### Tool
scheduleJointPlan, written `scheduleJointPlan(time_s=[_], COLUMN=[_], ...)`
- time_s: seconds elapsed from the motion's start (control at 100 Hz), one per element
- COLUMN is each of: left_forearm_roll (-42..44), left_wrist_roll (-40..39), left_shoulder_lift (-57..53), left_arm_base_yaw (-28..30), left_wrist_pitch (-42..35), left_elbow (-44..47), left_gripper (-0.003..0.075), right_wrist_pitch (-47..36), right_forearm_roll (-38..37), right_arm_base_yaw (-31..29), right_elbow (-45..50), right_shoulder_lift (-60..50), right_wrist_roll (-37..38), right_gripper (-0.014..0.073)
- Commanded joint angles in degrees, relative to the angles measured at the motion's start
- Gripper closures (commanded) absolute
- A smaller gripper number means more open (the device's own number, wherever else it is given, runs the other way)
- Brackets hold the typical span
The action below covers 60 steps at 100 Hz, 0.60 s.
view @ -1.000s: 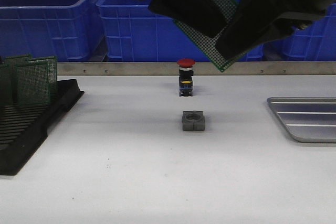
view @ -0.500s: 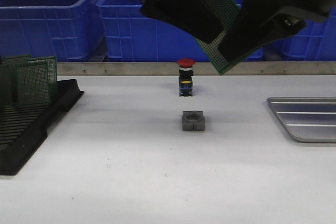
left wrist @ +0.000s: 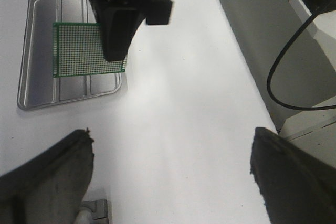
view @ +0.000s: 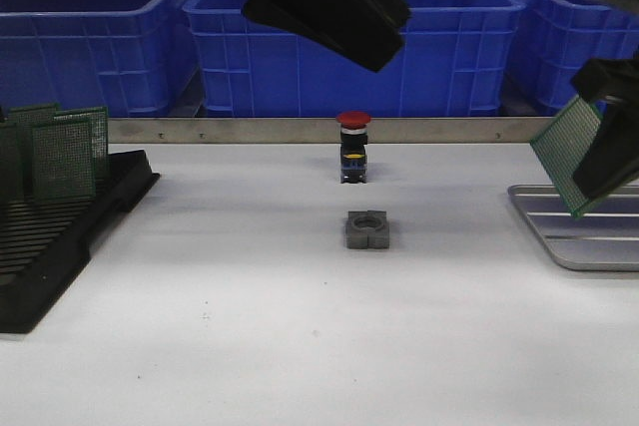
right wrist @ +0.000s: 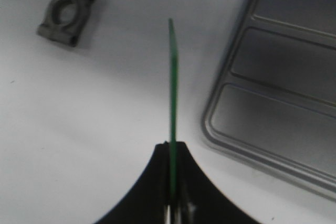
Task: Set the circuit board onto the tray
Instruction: 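Carry the board with the right gripper and lay it on the steel tray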
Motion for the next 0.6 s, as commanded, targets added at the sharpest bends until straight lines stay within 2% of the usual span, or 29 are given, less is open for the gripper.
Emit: scheduleJointPlan(time_s=[0.0, 0.13, 0.2, 0.21, 0.27, 0.28, 0.3, 0.33, 0.34, 0.35, 0.39, 0.59], left_forearm_roll=[-3.95, -3.95, -3.95, -3.95, -3.95, -3.95, -3.95, -3.95, -3.95, -3.95, -3.95, -3.95], left_wrist_roll=[-0.47, -0.47, -0.47, -0.47, -0.47, -0.47, -0.47, -0.47, -0.47, -0.47, -0.47, -0.47], left_shoulder_lift=[-2.56, -2.56, -2.56, -2.56, -2.56, -2.56, -2.56, -2.56, -2.56, -2.56, -2.56, -2.56], left_arm_base_yaw=[0.24, 0.24, 0.24, 0.24, 0.24, 0.24, 0.24, 0.24, 0.24, 0.24, 0.24, 0.24], left_wrist_pitch=[-0.17, -0.17, -0.17, -0.17, -0.17, -0.17, -0.17, -0.17, -0.17, -0.17, -0.17, -0.17], left_elbow=[-1.85, -1.85, -1.85, -1.85, -1.85, -1.85, -1.85, -1.85, -1.85, -1.85, -1.85, -1.85], left_gripper=[0.0142, 0.0142, 0.0142, 0.0142, 0.0142, 0.0142, 0.0142, 0.0142, 0.0142, 0.0142, 0.0142, 0.0142], right_wrist_pitch=[1.06, 1.59, 3.12, 3.39, 3.87, 3.87, 3.89, 3.83, 3.83, 3.83, 3.75, 3.67], right_forearm_roll=[2.29, 2.41, 2.41, 2.41, 2.41, 2.41, 2.36, 2.36, 2.29, 2.28, 1.92, -0.76], right_arm_base_yaw=[-2.05, -3.31, -3.71, -3.77, -3.84, -3.84, -3.84, -3.84, -3.84, -3.84, -4.0, -6.02], right_elbow=[-4.72, -9.32, -11.23, -11.51, -12.29, -12.41, -12.58, -12.81, -12.88, -13.01, -13.27, -13.65], right_shoulder_lift=[3.72, 11.11, 13.35, 13.47, 13.92, 13.92, 13.92, 13.69, 13.61, 13.61, 13.22, 9.08], right_wrist_roll=[-0.2, -0.2, -0.2, -0.2, -0.2, -0.2, -0.2, -0.2, -0.2, -0.2, -0.2, -0.2], right_gripper=[0.0715, 0.0701, 0.0597, 0.0544, 0.0382, 0.0305, 0.0252, 0.0127, 0.0127, 0.0063, -0.0019, 0.0052])
